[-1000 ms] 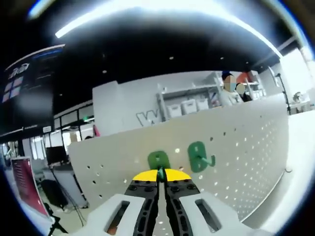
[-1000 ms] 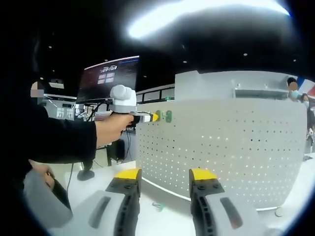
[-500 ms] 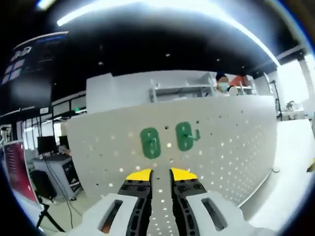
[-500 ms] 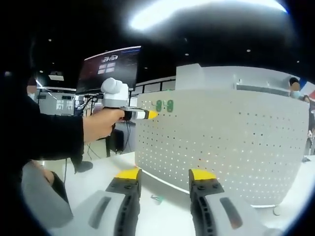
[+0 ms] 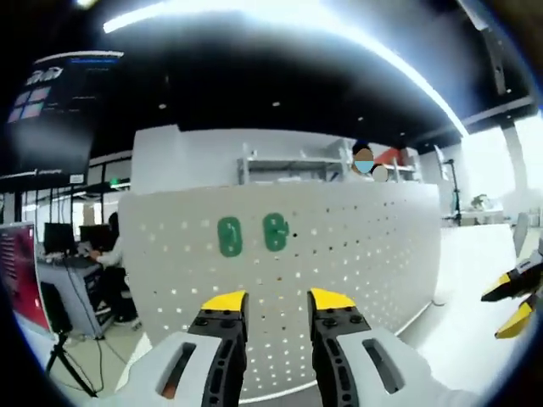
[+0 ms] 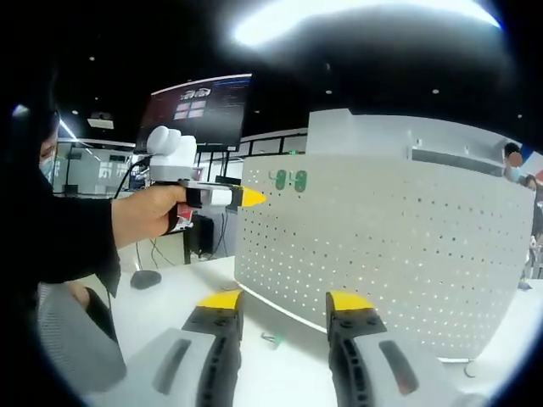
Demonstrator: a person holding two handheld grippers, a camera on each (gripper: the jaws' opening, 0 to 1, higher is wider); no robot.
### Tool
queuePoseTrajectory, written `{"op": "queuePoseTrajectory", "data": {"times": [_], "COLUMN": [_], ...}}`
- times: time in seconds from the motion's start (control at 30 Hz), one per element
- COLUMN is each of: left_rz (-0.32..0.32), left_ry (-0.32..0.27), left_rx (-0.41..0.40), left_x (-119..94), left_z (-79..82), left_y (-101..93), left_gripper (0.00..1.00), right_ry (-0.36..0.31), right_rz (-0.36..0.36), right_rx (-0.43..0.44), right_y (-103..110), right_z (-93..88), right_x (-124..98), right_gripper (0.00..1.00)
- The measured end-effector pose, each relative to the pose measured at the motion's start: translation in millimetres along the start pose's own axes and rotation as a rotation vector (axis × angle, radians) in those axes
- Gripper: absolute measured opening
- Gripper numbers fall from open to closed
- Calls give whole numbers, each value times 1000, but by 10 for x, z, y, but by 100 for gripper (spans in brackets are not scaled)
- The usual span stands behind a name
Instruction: Insert the hook assembly into the mounting plate slot until the hook locks in place.
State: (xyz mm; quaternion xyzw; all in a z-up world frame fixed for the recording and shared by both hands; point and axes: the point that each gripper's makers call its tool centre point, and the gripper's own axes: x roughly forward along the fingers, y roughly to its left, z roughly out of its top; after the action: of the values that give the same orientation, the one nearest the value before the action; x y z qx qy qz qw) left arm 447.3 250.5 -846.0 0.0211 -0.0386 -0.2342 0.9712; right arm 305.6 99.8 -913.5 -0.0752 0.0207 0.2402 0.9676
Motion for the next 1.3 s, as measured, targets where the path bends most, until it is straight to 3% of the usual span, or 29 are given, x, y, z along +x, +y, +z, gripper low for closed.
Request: {"op": "queuePoseTrajectory", "data": {"times": [0.3, 0.53, 0.83, 1.1, 1.3], "left_rz": [-19, -101, -154, -196, -253], "left_ry": [15, 6, 28, 42, 36], "left_rx": [-30, -9, -3, -56, -56], "left_x": [-376, -656, -864, -912, -956], "left_z": [-97, -156, -339, -388, -331], "left_y": [-40, -418, -682, -730, -911], "left_gripper": [33, 35, 38, 42, 45], "right_ry": [2, -1, 49, 129, 167], "right_rz": [19, 12, 31, 86, 119], "right_rx": [-20, -37, -65, -85, -90], "right_y": [105, 111, 128, 172, 274], "right_z": [16, 51, 9, -90, -150], "right_x": [0, -54, -12, 324, 648], "right_gripper": [36, 36, 36, 36, 36]}}
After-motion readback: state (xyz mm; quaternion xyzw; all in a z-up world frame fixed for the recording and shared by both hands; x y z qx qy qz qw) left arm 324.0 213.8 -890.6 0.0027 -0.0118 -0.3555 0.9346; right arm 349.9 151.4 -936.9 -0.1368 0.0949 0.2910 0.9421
